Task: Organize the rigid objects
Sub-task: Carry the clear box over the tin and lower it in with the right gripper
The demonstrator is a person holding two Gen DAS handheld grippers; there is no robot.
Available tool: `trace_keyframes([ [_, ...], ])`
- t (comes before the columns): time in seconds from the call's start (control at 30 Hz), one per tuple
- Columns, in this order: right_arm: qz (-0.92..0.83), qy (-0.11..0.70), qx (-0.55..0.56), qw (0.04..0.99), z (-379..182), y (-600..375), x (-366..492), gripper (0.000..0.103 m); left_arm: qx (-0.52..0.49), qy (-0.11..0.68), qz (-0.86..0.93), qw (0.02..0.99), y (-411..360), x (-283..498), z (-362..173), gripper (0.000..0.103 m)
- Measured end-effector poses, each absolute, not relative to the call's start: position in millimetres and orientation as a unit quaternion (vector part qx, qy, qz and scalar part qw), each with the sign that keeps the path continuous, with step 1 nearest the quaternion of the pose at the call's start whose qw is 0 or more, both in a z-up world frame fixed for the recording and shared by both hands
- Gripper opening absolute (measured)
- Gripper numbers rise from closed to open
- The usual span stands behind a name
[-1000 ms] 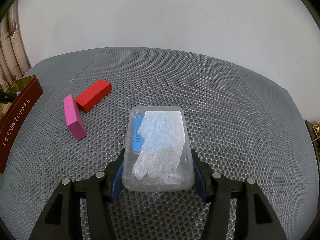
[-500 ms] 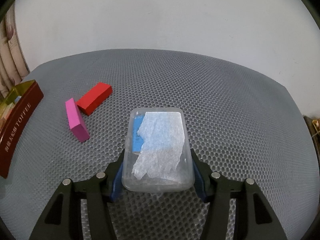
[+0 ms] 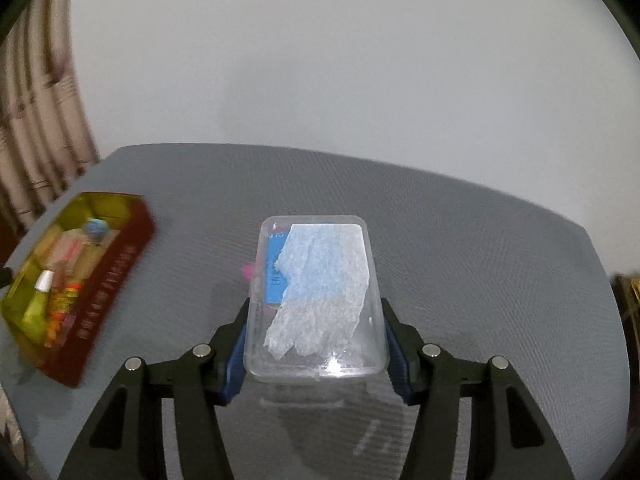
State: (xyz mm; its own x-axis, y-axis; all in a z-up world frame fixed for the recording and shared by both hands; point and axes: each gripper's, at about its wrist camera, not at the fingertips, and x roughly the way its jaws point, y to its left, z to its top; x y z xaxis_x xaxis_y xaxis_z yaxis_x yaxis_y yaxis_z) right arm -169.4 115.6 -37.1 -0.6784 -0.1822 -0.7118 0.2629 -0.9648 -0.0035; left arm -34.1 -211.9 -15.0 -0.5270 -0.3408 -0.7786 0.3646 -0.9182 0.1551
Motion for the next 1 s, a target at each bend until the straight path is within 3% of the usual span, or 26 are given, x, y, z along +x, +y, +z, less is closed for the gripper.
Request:
trace_keyframes([
  [0.47,-0.880,0.122,0.372,0.268,-2,-74,-151,0.058,0.435,0.037,-0.872,0.222,-240,-24,-5,0.078],
  [0.7,-0.862,0.157,0.386,0.289,-14,-123,-153,0.058,0.438,0.084,-0.866,0.227,-257,-22,-6,0.078],
  [1.0,-0.851,0.183,0.402,0.284,-34,-125,-164,0.058,0.442,0.073,-0.865,0.225,-254,-25,-9,0.079],
])
